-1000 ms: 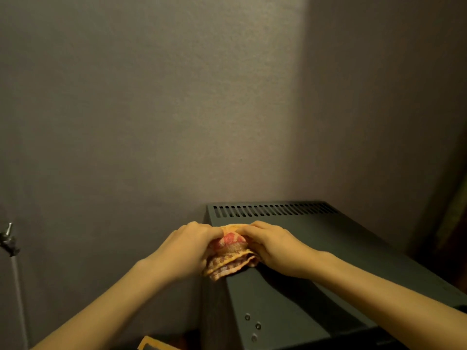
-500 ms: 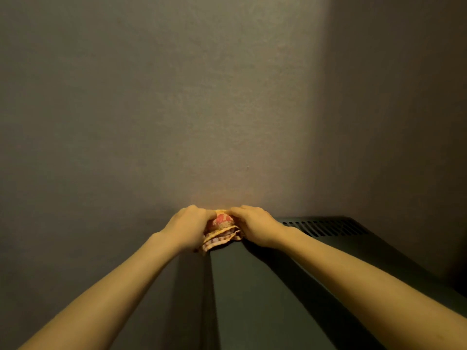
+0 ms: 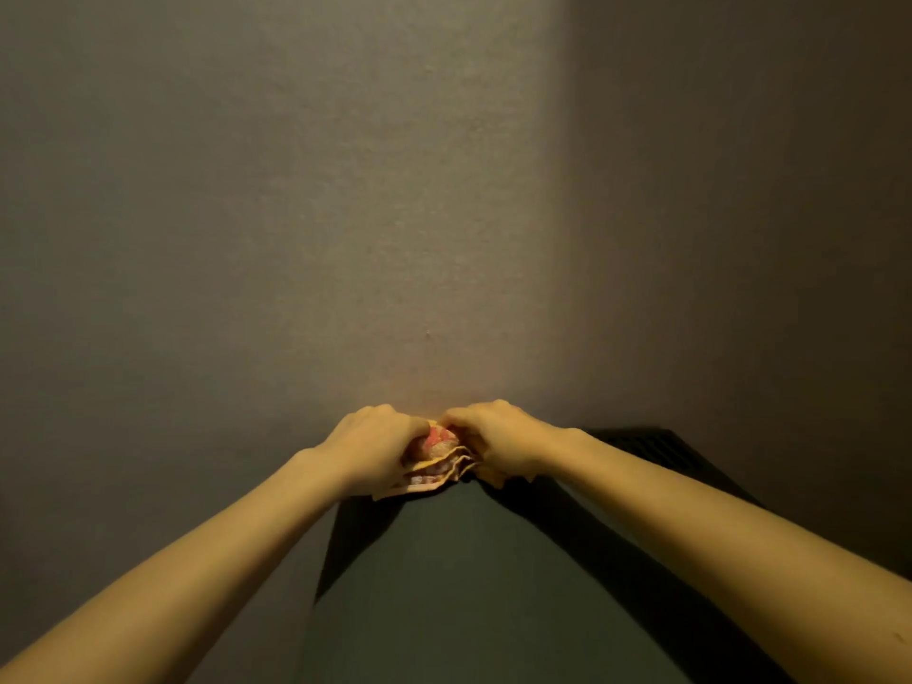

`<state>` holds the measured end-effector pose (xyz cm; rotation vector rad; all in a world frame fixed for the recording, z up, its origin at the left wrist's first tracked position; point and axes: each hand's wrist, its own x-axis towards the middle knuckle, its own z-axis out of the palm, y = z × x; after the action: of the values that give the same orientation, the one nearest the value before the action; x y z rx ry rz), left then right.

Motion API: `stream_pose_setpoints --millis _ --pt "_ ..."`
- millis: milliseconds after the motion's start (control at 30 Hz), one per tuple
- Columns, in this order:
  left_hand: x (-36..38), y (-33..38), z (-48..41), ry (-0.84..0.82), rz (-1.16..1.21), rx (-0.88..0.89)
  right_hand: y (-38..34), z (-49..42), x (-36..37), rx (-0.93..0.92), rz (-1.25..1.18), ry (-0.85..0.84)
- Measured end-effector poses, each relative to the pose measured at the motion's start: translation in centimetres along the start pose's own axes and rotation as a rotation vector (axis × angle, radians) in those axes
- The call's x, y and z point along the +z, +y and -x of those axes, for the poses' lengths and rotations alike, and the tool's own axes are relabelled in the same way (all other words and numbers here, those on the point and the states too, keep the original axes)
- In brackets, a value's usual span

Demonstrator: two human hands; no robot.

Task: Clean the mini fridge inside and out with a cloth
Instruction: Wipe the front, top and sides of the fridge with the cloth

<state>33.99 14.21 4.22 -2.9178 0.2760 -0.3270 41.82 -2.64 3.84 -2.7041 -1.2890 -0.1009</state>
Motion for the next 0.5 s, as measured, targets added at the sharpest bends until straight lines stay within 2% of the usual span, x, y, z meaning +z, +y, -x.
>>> stream_pose_setpoints --millis 267,500 --pt "-0.7 9.4 -6.2 0.041 0.021 0.077 9.6 5.3 -1.8 0.124 -0.093 0.012" --pt "-1.1 16.9 -12.1 0.031 0.069 0.092 15.1 10.5 -4.4 0.224 -0.090 0.016"
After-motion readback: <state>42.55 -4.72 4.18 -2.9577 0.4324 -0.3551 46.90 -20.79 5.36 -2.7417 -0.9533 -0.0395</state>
